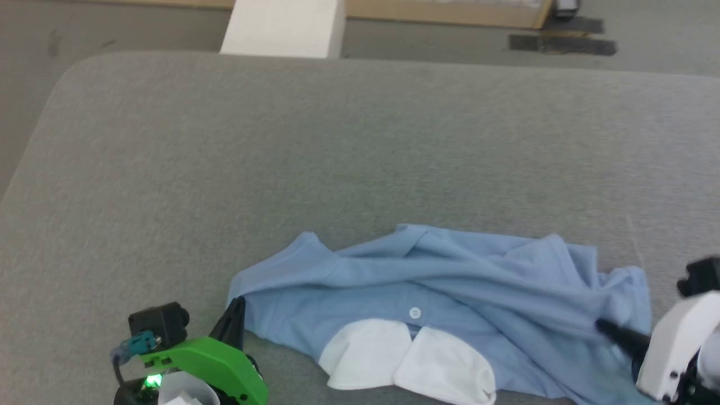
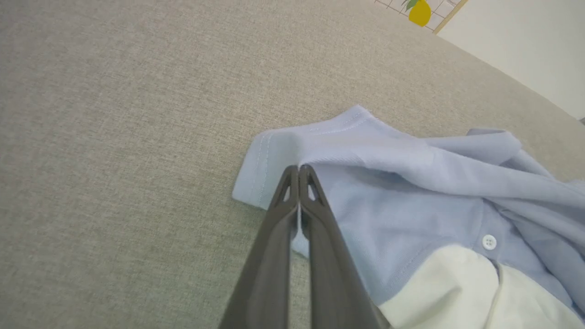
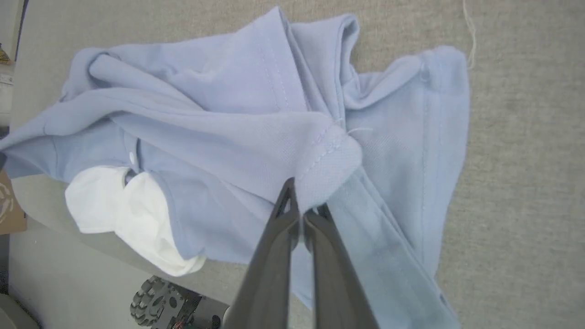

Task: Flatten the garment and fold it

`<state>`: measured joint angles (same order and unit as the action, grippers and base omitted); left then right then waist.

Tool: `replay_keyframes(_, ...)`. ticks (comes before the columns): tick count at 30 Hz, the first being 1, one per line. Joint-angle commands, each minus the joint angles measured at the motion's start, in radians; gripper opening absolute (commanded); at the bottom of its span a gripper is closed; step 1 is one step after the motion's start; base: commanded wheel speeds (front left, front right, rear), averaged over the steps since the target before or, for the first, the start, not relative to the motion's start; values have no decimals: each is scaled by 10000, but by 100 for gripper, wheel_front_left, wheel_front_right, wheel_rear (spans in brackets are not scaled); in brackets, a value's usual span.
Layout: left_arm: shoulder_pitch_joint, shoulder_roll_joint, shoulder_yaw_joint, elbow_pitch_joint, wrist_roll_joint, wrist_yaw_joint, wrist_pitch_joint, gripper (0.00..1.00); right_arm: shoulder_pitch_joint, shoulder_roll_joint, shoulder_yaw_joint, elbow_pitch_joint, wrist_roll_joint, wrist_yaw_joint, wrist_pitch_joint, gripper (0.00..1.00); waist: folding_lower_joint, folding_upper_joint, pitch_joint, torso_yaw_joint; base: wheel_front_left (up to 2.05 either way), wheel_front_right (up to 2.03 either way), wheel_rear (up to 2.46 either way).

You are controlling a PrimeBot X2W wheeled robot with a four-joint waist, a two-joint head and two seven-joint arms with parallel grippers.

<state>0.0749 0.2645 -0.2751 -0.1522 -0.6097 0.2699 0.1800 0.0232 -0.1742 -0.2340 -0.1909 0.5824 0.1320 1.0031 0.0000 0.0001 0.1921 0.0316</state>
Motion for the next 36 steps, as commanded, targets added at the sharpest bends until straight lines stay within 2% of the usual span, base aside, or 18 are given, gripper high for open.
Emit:
replay_keyframes(1,138,19,72,-82,-173,-42,-155,0,206,301,-95,-320,258,-13,213,0,0,-1,-682,-696,0,0,0)
replay_keyframes(4,66,60,229,-292,-319,-168,-280,0,19,645,-421,-605,706,-13,537,0,0,-1,-726,-844,0,0,0)
replay_keyframes(8,-948,64,756,-602,-962,-593,-320,0,-1417,601,-786,-343,815,-13,589,0,0,-1,-753,-910,0,0,0)
replay_keyframes(12,-2918,474,1205,-480,-1280,-1035,27,0,-3335,446,-1106,301,546,-13,570,0,0,-1,-669,-800,0,0,0)
replay_keyframes(18,-6664,1095,1193,834,-1032,-1517,765,0,-6528,554,-1824,1559,-107,-13,751,0,0,-1,-155,-651,0,0,0)
replay_keyframes(25,-11013,1339,1119,3574,-399,-1382,1256,0,-10181,781,-2158,2994,-1926,-13,272,0,0,-1,1196,-753,0,0,0)
replay_keyframes(29,-13023,1779,444,4737,736,-1405,1458,0,-12293,1058,-2394,4118,-2781,-13,-634,0,0,-1,2031,-964,0,0,0)
replay_keyframes(32,-14311,1855,222,5257,1395,-1240,1144,0,-13671,1180,-2464,4824,-3357,-13,-1563,0,0,-1,2536,-1049,0,0,0)
replay_keyframes(36,-15895,1859,107,5661,2129,-1048,114,0,-15194,1230,-2187,5603,-3594,-13,-3120,0,0,-1,3040,-1126,0,0,0)
